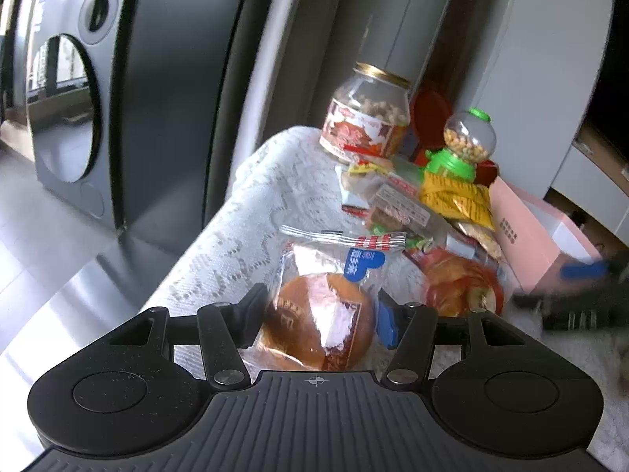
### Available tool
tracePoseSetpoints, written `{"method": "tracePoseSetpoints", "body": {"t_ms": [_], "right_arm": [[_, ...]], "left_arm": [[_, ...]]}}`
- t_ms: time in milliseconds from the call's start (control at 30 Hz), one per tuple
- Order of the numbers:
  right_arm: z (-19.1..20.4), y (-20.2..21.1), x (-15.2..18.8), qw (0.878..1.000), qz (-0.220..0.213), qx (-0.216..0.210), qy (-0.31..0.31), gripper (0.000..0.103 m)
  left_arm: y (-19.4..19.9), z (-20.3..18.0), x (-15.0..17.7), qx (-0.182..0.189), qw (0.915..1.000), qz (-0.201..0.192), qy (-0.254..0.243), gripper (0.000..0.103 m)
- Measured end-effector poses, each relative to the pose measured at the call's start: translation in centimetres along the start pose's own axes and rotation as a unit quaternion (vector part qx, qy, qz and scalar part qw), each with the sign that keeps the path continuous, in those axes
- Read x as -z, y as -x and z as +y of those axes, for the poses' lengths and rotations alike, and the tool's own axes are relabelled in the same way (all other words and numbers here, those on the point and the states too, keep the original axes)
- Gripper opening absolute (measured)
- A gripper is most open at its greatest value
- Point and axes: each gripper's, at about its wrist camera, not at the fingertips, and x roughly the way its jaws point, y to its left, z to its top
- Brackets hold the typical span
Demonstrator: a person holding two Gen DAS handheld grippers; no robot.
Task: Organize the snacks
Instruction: 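Grasp the red quail-egg bag with the right tool while the left holds the bun, then carry both snacks over the pink box and open both tools to drop them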
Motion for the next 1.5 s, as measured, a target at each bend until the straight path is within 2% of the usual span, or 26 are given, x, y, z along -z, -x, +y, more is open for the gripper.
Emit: {"method": "tracePoseSetpoints", "body": {"t_ms": [33,67,167,233,400,533,633,767,833,900,1000,1167,1300,1400,1500], "right_arm": [[-0.4,0.1,-0.3,1.000,0.002,0.010,-0.006,0.082],[-1.1,0.2,-0.6,1.000,0.011,-0.003,-0.027,0.082],[-2.3,0.6,-1.2,0.987,0.052,-0.105,-0.107,0.082],[-1.3,0.7,-1.5,0.979,0.070,-0.139,-0.128,0.082],[4.0,0.3,-2.6,0.974,0.102,-0.166,-0.113,0.082],[6.8,-2.2,-3.4,0.970,0.147,-0.157,-0.113,0.082],[7.4,-3.2,-4.3,0.968,0.145,-0.155,-0.134,0.086],[8.6,-4.4,-5.7,0.971,0.146,-0.157,-0.108,0.087],[9.0,-3.9,-5.4,0.974,0.143,-0.158,-0.083,0.084],[8.6,-3.0,-4.4,0.976,0.135,-0.164,-0.051,0.071],[6.0,-1.6,-2.2,0.973,0.134,-0.179,-0.049,0.071],[-0.4,-0.1,2.2,0.969,0.138,-0.182,-0.099,0.071],[-6.5,1.3,6.2,0.971,0.122,-0.140,-0.150,0.071],[-10.7,2.9,8.8,0.974,0.097,-0.095,-0.182,0.071],[-14.0,4.1,10.8,0.972,0.072,-0.077,-0.209,0.071]], "left_arm": [[-0.1,-0.1,0.2,0.002,1.0000,0.002,-0.002,0.062],[0.0,-0.2,0.2,0.004,1.0000,0.003,-0.004,0.062],[0.3,0.0,0.0,0.013,0.9999,0.005,0.003,0.062],[0.8,0.2,-0.2,0.010,0.9999,0.004,0.007,0.062],[2.6,1.2,-0.7,-0.027,0.9995,-0.017,0.003,0.062],[3.6,2.6,-1.1,-0.043,0.9985,-0.030,0.018,0.062],[3.8,3.4,-1.2,-0.047,0.9979,-0.034,0.031,0.062],[3.8,3.5,-1.2,-0.044,0.9980,-0.028,0.035,0.062],[3.9,3.2,-1.2,-0.032,0.9988,-0.024,0.030,0.062],[3.9,2.5,-1.2,-0.016,0.9995,-0.019,0.022,0.062],[3.9,0.9,-1.0,0.012,0.9999,-0.010,0.005,0.062],[3.3,-3.3,-0.4,0.064,0.9967,0.025,-0.042,0.062],[2.4,-8.8,0.4,0.103,0.9863,0.057,-0.115,0.062],[1.7,-13.1,0.6,0.121,0.9761,0.066,-0.168,0.062],[0.8,-16.7,0.4,0.136,0.9663,0.070,-0.207,0.062]]}}
